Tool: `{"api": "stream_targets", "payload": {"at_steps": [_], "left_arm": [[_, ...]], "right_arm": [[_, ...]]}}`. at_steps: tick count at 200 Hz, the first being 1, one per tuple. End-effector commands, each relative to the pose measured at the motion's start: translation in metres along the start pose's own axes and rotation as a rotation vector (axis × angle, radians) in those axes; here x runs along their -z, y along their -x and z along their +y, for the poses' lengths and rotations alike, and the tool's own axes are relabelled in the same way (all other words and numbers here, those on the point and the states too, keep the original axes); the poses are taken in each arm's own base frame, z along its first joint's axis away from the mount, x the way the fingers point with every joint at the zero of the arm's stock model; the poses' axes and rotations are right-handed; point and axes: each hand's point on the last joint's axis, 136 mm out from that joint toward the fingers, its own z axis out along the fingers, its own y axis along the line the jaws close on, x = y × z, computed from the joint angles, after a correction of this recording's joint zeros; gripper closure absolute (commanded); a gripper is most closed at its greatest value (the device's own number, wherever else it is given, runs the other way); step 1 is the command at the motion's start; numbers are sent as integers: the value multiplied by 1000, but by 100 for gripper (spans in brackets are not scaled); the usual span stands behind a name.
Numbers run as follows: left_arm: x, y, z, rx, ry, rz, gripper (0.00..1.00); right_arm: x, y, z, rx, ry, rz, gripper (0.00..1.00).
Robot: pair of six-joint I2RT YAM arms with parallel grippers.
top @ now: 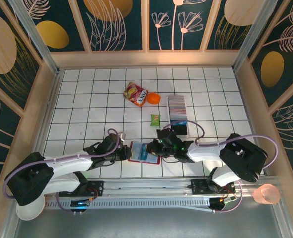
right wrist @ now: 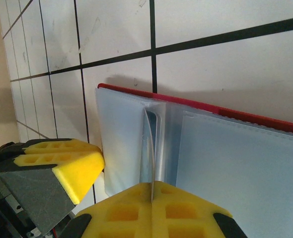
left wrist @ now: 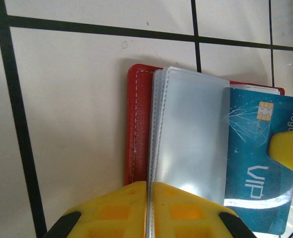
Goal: Put the credit cards into the card holder
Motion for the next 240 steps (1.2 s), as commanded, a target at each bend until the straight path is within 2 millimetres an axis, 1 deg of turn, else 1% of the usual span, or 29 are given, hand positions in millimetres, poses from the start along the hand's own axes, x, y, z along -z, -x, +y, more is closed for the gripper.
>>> {"api": "stream_targets", "payload": {"at_steps": [1,56,85,157,181,213,228,240], "left_arm": [[1,-14,15,17,42,38,89],[3,-14,17,24,46,27,87],[3,-15,19,27,47,30,86],[2,-16,19,33,46,31,85],[3,-16,19,33,47,29,85],[4,-15,19,38,46,24,84],[5,-16,20,39,49,23,84],[5,-15,20,38,49,21,84]], "right_arm": [[-6,-5,0,-20,2,29,100],[-7,-9,4,-12,15,58,100],[-4,-6,5,2,5,51,100],[-13,-12,13,11,35,99,100],[-18,-11,10,11,5,103,85],[-20,-5,8,27,-37,89,77],[-19,-2,6,38,-74,78,72],[-17,0,3,49,-103,69,70]]}}
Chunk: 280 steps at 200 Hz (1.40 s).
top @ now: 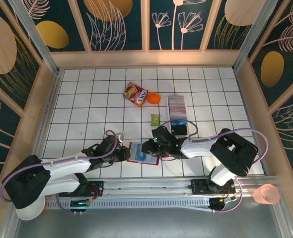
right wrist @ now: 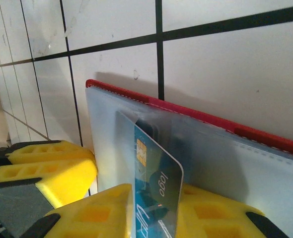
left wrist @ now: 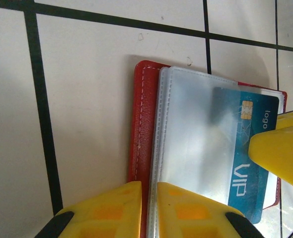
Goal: Put the credit cards into the card holder
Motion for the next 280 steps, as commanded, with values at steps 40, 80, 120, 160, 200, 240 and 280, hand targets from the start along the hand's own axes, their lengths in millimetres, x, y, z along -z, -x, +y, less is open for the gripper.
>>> {"api": "stream_targets", "payload": {"at_steps": [40,80,120,160,200,240,280], "left_arm": [[1,-12,15,14,43,29,84],[2,-12,14,16,38,29,84],[3,-12,12,16,28,29,85],[4,-11,10,26,13,21,85],[5,-11,10,28,11,14,84],[3,-13,12,27,12,22,85],[4,-13,12,29,7,19,86]], "right_arm": [[7,7,-9,63,-157,-28,67],[-1,5,-5,83,-186,-15,68],[-9,5,7,108,-199,-7,67],[-14,6,20,122,-188,-11,67],[-5,6,11,119,-243,-22,65],[-2,-1,6,111,-249,-17,65],[-14,-9,17,130,-232,8,68]]}}
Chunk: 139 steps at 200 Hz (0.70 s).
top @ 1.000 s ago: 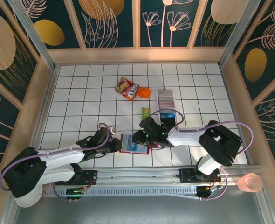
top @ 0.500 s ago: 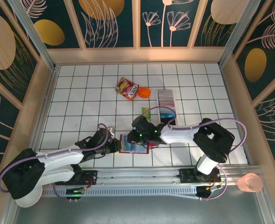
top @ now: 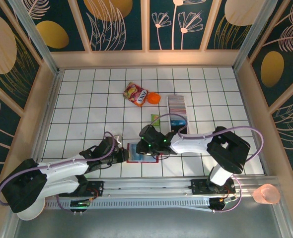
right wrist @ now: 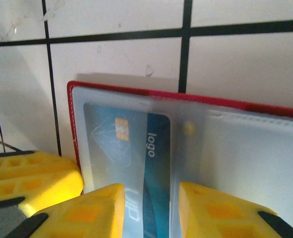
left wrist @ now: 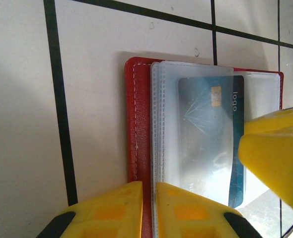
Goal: Put the credit cards into the card holder
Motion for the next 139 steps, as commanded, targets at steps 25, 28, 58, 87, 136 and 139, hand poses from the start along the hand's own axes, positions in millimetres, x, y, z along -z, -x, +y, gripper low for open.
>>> {"api": "stream_targets", "payload": {"at_steps": [25,28,58,87,136,139], "left_arm": [[0,-5,6,10,23,13,87],[0,-5,6,10,21,13,87],[0,-5,5,17,12,9,88],[1,0,0,36,-13,-14,87],[7,5,2,12,19,-38,84],[8,5,2,12,19,-38,84]], "right_arm": [[-3,0,18,27,4,-5,70],[-3,1,19,28,4,-7,70],[-4,0,33,37,37,-3,73],[-4,1,36,31,45,-13,72],[28,7,6,-5,-64,-114,63],[30,5,4,-5,-70,-116,62]]}}
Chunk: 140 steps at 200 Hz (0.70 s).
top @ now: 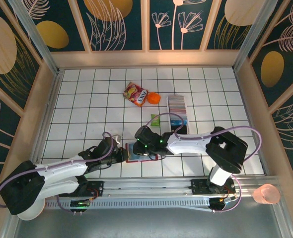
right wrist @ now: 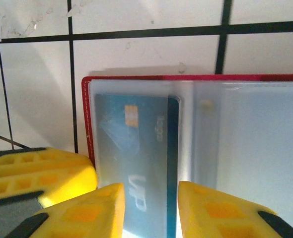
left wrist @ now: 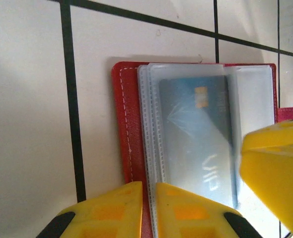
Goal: Put the credit cards into the card holder
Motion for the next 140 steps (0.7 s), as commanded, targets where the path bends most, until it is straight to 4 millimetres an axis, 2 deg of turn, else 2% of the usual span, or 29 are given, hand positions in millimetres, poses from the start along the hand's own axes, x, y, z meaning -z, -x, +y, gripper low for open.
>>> {"api": "stream_targets", "payload": {"at_steps": [1,30,38,65,102,140], "left_arm": [[3,2,0,-4,10,-11,84],[6,3,-3,-6,1,-17,81],[7,3,-4,-5,-5,-19,80],[8,4,-3,0,-5,-27,78],[8,2,0,0,-1,-27,78],[13,9,7,16,30,-73,82]], "right_arm": [[25,6,-12,-25,-53,-83,62],[38,-6,-33,-59,-109,-109,61],[39,-10,-40,-68,-124,-112,57],[36,-16,-60,-91,-171,-116,54],[26,-22,-62,-87,-179,-89,54],[18,-23,-59,-72,-191,-75,54]]}}
